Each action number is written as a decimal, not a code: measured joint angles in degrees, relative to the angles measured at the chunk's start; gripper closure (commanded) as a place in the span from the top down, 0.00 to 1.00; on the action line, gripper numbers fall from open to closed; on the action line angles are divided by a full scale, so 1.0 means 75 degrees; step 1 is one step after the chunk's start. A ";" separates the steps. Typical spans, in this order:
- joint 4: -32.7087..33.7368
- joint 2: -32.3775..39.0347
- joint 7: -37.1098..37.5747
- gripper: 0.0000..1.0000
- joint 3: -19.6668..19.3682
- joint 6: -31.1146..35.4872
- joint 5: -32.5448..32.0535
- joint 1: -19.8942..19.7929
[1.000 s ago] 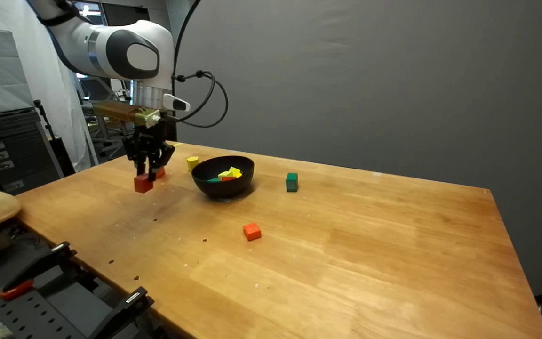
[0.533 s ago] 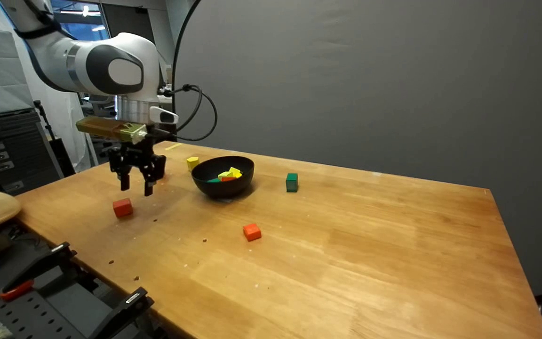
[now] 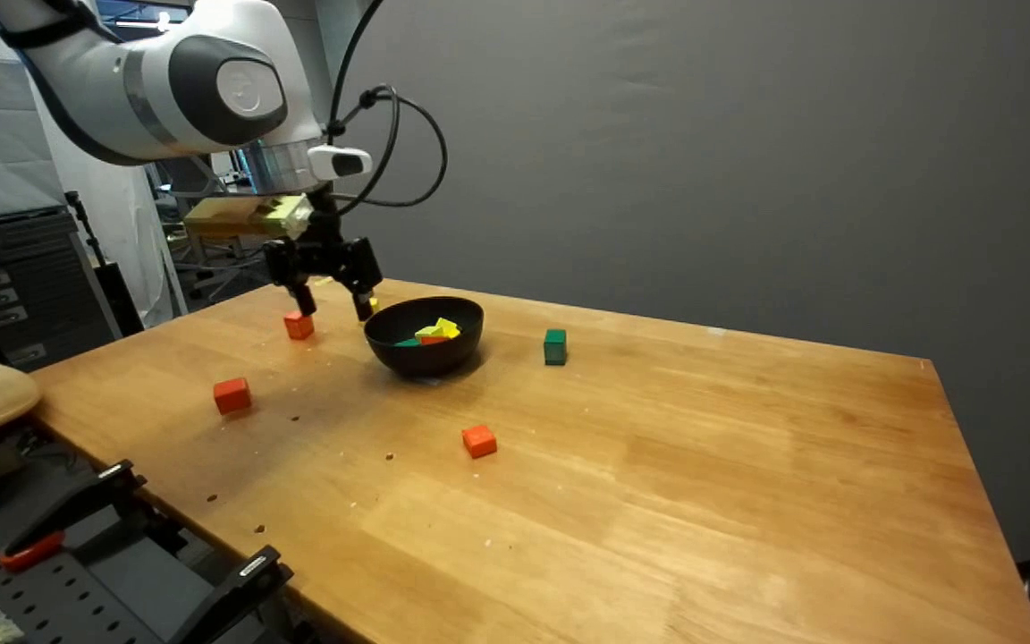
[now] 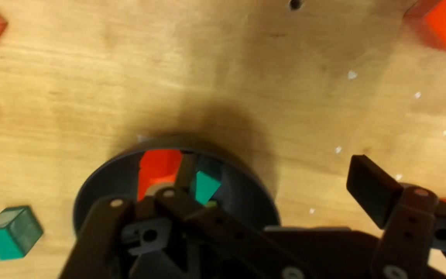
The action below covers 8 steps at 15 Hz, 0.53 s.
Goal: Remove the cubes from the bowl
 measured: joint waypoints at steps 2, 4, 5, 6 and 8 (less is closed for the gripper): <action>0.0234 0.0030 0.0112 1.00 -0.0266 0.0300 -0.0213 -0.0156; 0.0737 0.0245 0.0087 1.00 -0.0357 0.0307 -0.0172 -0.0364; 0.1029 0.0411 0.0078 1.00 -0.0358 0.0288 -0.0129 -0.0455; 0.1347 0.0622 0.0060 1.00 -0.0356 0.0250 -0.0046 -0.0523; 0.2008 0.1129 -0.0064 1.00 -0.0331 0.0056 0.0248 -0.0613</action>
